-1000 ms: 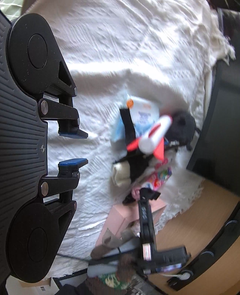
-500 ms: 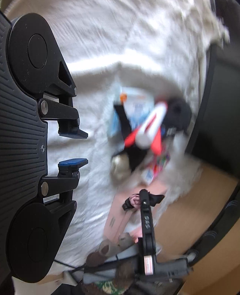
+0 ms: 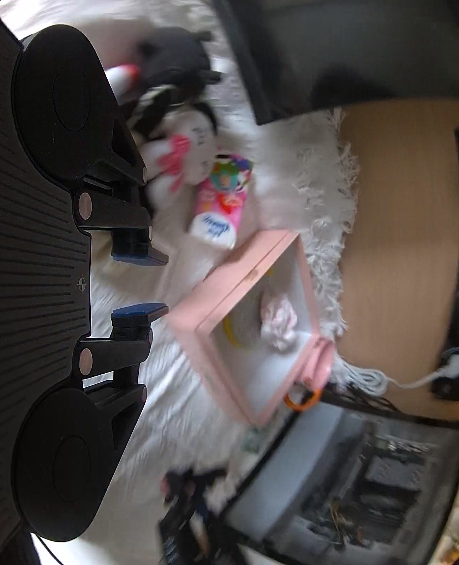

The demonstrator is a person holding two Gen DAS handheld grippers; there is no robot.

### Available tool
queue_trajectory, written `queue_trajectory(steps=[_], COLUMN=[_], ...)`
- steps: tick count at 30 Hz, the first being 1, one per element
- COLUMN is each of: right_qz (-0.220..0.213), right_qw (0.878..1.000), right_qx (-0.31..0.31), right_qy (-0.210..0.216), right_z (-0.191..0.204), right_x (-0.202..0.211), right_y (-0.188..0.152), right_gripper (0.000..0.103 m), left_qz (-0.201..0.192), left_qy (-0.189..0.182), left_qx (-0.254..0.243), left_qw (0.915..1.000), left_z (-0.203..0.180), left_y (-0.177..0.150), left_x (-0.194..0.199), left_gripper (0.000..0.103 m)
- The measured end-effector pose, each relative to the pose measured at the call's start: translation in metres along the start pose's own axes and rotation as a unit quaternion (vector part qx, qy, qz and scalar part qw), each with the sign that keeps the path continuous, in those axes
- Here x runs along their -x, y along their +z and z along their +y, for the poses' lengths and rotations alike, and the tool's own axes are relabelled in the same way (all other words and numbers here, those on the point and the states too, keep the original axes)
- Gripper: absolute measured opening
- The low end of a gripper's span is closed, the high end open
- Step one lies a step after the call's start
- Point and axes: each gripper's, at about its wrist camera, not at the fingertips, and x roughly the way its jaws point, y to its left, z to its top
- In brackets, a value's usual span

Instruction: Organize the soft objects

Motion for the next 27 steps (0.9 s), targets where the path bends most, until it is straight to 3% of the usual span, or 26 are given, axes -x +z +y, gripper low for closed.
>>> queue_trajectory(steps=[4,6,8,13,24,27], right_qz=[0.005,0.007,-0.001,-0.032,-0.013,-0.008], right_qw=[0.999,0.999,0.999,0.998,0.996,0.995], right_qx=[-0.021,-0.027,-0.027,-0.023,-0.056,-0.07], right_qy=[-0.026,-0.027,-0.032,-0.043,-0.061,-0.068], right_z=[-0.012,-0.012,-0.008,-0.002,-0.015,-0.021], right_x=[-0.011,-0.014,-0.011,0.006,0.012,0.011], right_y=[-0.024,-0.031,-0.036,-0.047,-0.081,-0.085], right_gripper=[0.033,0.049,0.057,0.063,0.066,0.066], left_qz=[0.075,0.11,0.13,0.138,0.141,0.143], left_qy=[-0.008,-0.021,-0.025,-0.014,0.002,-0.036], left_qx=[-0.012,-0.022,-0.026,-0.04,-0.043,-0.04], left_qw=[0.9971,0.9935,0.9908,0.9895,0.9891,0.9883], left_z=[0.018,0.024,0.027,0.022,0.014,0.014], left_y=[0.015,0.017,0.014,0.021,0.025,0.026], left_x=[-0.045,-0.068,-0.083,-0.094,-0.104,-0.096], left_gripper=[0.025,0.025,0.026,0.025,0.025,0.026])
